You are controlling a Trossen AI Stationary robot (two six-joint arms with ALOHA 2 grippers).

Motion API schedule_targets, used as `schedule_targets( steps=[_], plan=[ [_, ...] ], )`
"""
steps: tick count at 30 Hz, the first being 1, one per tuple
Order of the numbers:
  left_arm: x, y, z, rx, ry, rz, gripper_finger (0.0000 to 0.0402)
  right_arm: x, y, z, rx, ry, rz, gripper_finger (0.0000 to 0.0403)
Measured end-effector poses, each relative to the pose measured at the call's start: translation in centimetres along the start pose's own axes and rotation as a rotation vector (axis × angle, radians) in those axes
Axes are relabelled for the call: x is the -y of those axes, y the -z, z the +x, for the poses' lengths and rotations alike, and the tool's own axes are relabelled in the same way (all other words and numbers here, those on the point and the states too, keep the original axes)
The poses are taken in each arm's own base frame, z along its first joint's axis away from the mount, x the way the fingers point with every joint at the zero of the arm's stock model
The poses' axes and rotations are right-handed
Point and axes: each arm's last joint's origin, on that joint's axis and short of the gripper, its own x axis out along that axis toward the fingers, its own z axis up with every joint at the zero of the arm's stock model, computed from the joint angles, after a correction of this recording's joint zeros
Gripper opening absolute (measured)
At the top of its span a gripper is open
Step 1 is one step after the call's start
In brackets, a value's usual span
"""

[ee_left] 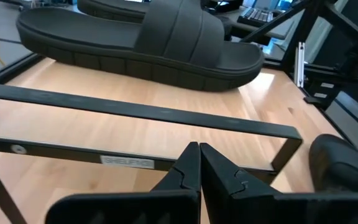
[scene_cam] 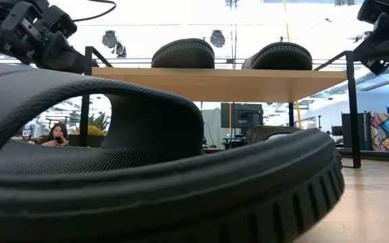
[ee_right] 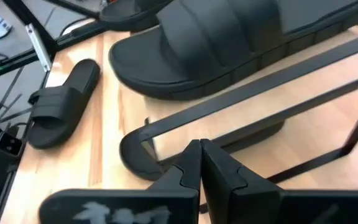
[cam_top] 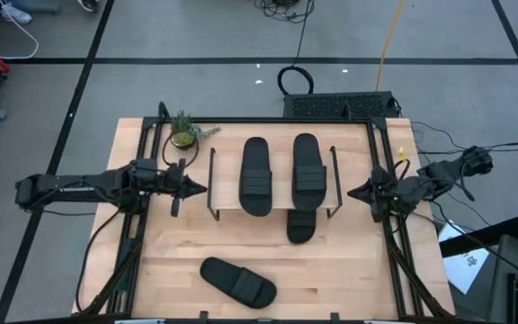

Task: Pick and place slides into the shelf
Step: Adjust the shelf

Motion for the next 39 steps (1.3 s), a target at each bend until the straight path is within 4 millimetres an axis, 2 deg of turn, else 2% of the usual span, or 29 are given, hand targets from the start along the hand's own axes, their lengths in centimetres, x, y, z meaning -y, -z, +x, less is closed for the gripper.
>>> schedule_targets(
  steps=[11, 17, 25, 39],
  plan=[
    [1.7, 0.2, 0.4, 0.001, -0.015, -0.080, 0.0000, -1.0, 0.1, 1.6, -0.079, 0.036, -0.042, 0.0000],
    [2.6, 0.5, 1.5, -0.027, 0.003, -0.104, 0.0000, -1.1, -0.1, 1.7, -0.064, 0.030, -0.040, 0.0000],
    [3.5, -0.7, 3.1, -0.084, -0.030, -0.121, 0.0000, -1.6, -0.4, 1.9, -0.036, 0.001, -0.072, 0.0000],
    [4.2, -2.3, 5.2, -0.239, -0.084, -0.143, 0.0000, -2.4, -0.2, 2.8, -0.110, -0.069, -0.083, 0.0000]
  ],
)
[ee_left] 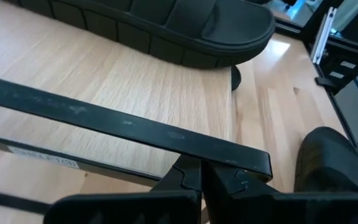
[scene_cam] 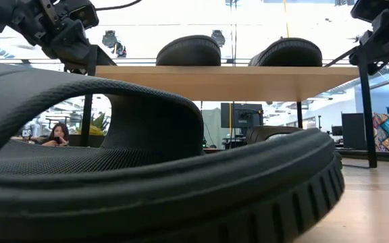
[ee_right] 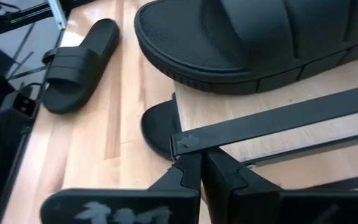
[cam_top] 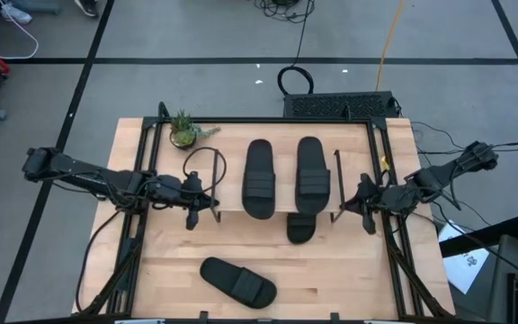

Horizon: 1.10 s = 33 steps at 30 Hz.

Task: Pick and place slides into the shelf
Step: Adjust the shelf

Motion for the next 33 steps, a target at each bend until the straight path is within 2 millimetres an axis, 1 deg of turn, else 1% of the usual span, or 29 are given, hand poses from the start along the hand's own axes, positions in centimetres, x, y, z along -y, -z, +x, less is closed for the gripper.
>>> schedule_targets(
  steps=[5, 14, 20, 29, 33],
  plan=[
    [0.3, -0.1, 0.0, -0.004, -0.003, -0.003, 0.0000, -0.3, 0.1, 0.0, -0.006, -0.027, 0.013, 0.0000],
    [1.3, 0.3, -0.3, -0.011, 0.021, 0.036, 0.0001, -0.1, 0.2, -0.1, 0.002, 0.023, 0.038, 0.0000],
    [1.5, 0.5, -0.7, -0.002, -0.001, 0.128, 0.0000, 0.1, 0.1, -0.1, 0.037, 0.073, 0.035, 0.0000],
    [1.3, 0.5, -1.0, 0.012, -0.073, 0.137, 0.0000, 0.1, 0.1, -0.1, 0.048, 0.085, 0.030, 0.0000],
    [1.1, 0.6, -0.9, 0.016, -0.117, 0.183, 0.0000, 0.1, 0.0, -0.2, 0.050, 0.084, 0.028, 0.0000]
  ],
)
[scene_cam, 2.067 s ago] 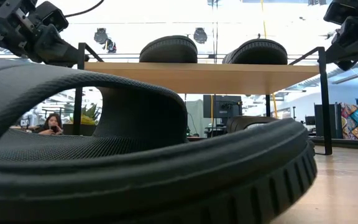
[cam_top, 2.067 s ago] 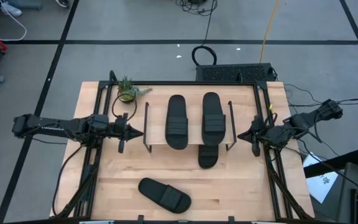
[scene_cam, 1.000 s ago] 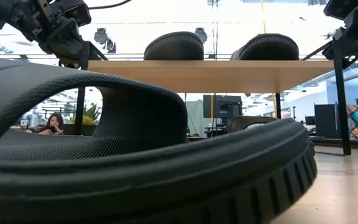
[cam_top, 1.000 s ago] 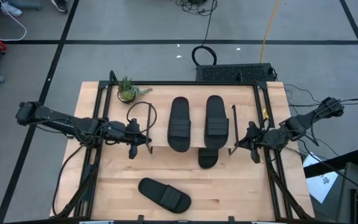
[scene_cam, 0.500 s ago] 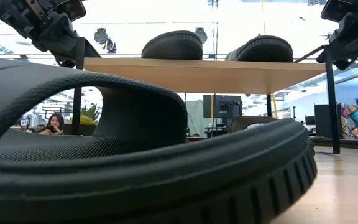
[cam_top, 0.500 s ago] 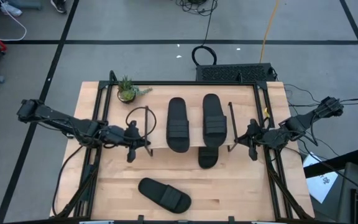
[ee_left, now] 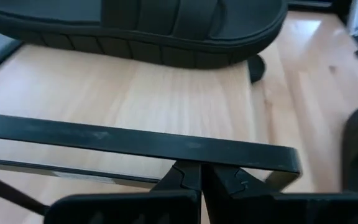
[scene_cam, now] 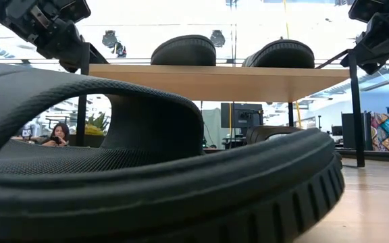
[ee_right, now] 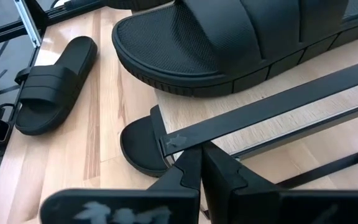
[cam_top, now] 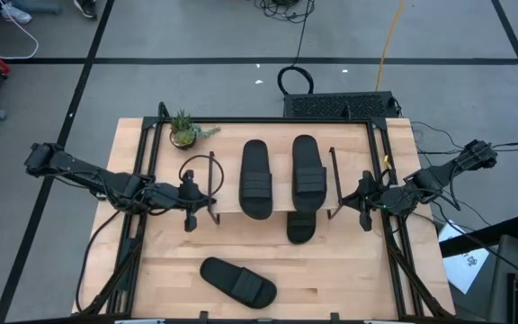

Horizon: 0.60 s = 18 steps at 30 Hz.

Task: Pick and place slides into the shelf
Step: Adjust the shelf

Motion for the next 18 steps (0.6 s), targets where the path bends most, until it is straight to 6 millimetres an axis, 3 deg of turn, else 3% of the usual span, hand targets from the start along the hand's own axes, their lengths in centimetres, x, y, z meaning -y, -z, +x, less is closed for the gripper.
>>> schedule_targets(
  steps=[9, 18],
  plan=[
    [0.55, 0.55, 0.25, -0.013, -0.135, 0.217, 0.0000, -0.10, -0.09, 0.04, 0.007, -0.008, 0.006, 0.0000],
    [0.75, 0.64, 0.09, 0.000, -0.173, 0.232, 0.0000, -0.13, -0.15, 0.04, 0.012, -0.009, 0.009, 0.0000]
  ],
)
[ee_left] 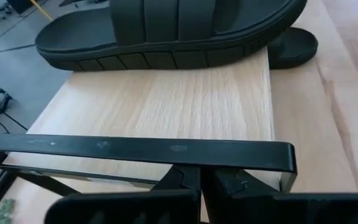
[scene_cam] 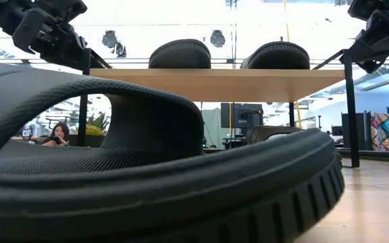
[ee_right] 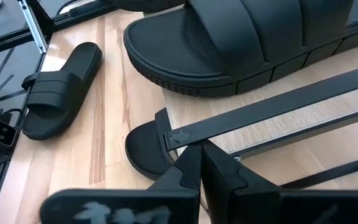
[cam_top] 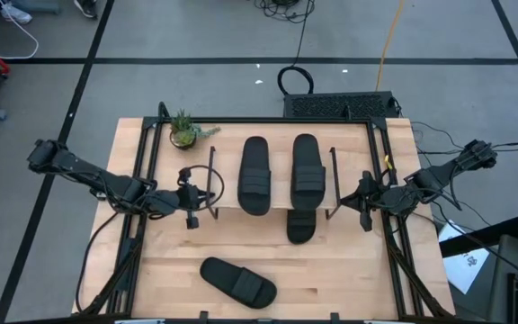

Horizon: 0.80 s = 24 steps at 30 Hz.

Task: Pick and place slides into the shelf
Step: Adjust the shelf

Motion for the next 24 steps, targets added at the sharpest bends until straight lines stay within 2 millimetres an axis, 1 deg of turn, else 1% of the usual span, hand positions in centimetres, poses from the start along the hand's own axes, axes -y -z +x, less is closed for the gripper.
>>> schedule_targets(
  steps=[7, 10, 12, 15, 20, 22, 24],
  plan=[
    [0.7, -0.1, -0.3, 0.017, 0.062, -0.067, 0.0000, 0.0, 0.0, 0.0, -0.001, 0.000, 0.000, 0.0000],
    [1.0, -0.1, -0.5, 0.026, 0.065, -0.056, 0.0000, 0.0, 0.0, 0.0, 0.000, 0.000, 0.000, 0.0000],
    [1.1, -0.1, -0.6, 0.031, 0.037, -0.003, 0.0000, 0.0, 0.0, 0.0, 0.001, 0.001, -0.001, 0.0000],
    [1.3, 0.0, -0.8, 0.038, 0.017, 0.125, 0.0000, 0.0, 0.0, 0.0, 0.001, 0.001, -0.001, 0.0000],
    [1.6, 0.1, -1.0, 0.038, 0.022, 0.299, 0.0000, 0.0, 0.0, 0.0, -0.001, 0.000, -0.001, 0.0000],
    [1.7, 0.2, -1.1, 0.031, 0.014, 0.343, 0.0000, 0.0, 0.0, 0.0, -0.001, 0.000, -0.001, 0.0000],
    [1.7, 0.3, -1.1, 0.022, -0.014, 0.342, 0.0000, 0.0, 0.0, 0.0, -0.001, 0.001, -0.001, 0.0000]
  ],
)
